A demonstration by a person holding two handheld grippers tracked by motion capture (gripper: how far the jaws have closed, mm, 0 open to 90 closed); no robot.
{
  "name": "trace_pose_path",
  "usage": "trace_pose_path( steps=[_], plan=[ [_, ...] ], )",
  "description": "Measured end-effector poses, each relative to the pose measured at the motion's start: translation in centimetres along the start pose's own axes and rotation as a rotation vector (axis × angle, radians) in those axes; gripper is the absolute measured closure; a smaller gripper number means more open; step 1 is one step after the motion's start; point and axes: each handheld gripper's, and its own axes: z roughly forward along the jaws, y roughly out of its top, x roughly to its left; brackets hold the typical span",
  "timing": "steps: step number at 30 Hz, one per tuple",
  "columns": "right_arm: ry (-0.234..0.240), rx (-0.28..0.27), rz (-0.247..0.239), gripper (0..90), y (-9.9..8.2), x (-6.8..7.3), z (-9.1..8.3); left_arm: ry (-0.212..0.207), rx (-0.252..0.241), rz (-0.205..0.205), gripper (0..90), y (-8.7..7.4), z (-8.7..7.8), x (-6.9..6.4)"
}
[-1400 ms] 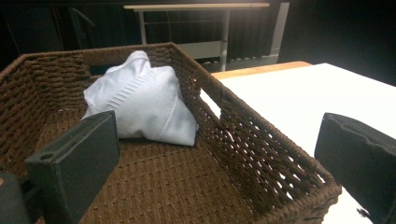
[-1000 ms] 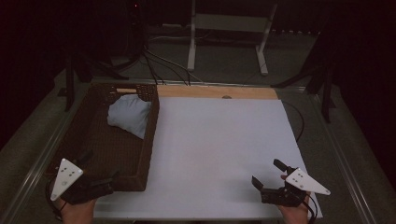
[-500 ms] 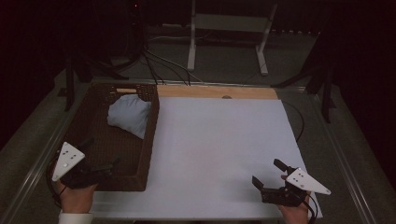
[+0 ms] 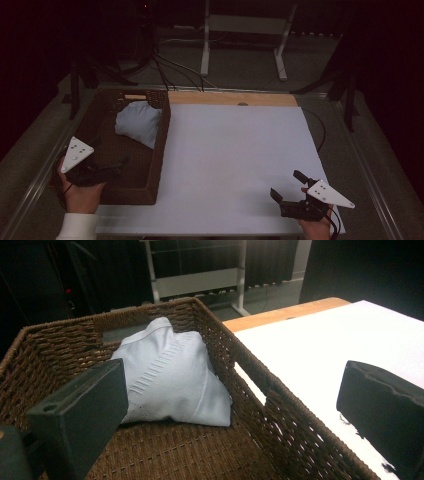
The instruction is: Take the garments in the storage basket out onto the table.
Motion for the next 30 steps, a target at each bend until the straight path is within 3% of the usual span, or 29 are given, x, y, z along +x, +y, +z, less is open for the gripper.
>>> trace_pose_path(
  steps=[30],
  plan=[
    [0.0, 0.003, 0.008, 0.0, 0.0, 0.0, 0.0, -0.043, 0.065, 0.045, 0.4, 4.0, 3.8, 1.4]
  ],
)
